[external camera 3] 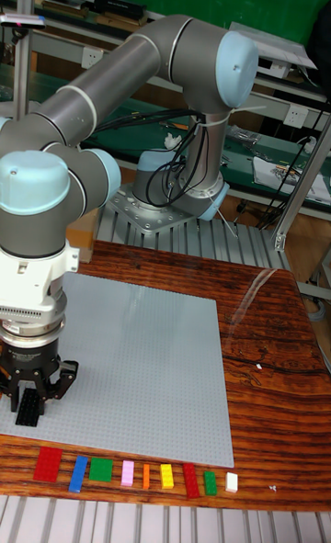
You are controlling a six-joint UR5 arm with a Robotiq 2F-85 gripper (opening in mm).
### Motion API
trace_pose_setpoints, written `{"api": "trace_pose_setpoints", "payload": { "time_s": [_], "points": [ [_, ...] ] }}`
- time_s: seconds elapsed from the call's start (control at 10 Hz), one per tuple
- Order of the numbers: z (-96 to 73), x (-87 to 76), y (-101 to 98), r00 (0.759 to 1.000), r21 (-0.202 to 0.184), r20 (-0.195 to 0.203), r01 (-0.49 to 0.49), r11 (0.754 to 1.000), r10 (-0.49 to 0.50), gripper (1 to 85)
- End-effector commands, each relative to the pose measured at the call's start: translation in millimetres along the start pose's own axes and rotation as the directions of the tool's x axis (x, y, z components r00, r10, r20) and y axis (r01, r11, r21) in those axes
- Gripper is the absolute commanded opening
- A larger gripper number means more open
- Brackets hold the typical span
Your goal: Build with small Lego blocks
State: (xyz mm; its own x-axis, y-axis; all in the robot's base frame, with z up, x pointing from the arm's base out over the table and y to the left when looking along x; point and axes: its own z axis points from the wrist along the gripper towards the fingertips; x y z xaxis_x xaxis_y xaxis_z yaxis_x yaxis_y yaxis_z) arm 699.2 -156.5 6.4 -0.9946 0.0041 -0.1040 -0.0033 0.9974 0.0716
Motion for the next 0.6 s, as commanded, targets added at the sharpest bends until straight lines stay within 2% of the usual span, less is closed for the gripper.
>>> {"api": "trace_pose_setpoints", "payload": {
  "time_s": [0.0,0.5],
  "points": [
    [-1.1,0.2,0.5,1.000,-0.009,-0.002,-0.023,1.000,0.023,38.3],
    [-1.3,-0.7,-3.0,0.999,0.006,0.003,-0.033,0.999,0.033,36.0]
  ]
}}
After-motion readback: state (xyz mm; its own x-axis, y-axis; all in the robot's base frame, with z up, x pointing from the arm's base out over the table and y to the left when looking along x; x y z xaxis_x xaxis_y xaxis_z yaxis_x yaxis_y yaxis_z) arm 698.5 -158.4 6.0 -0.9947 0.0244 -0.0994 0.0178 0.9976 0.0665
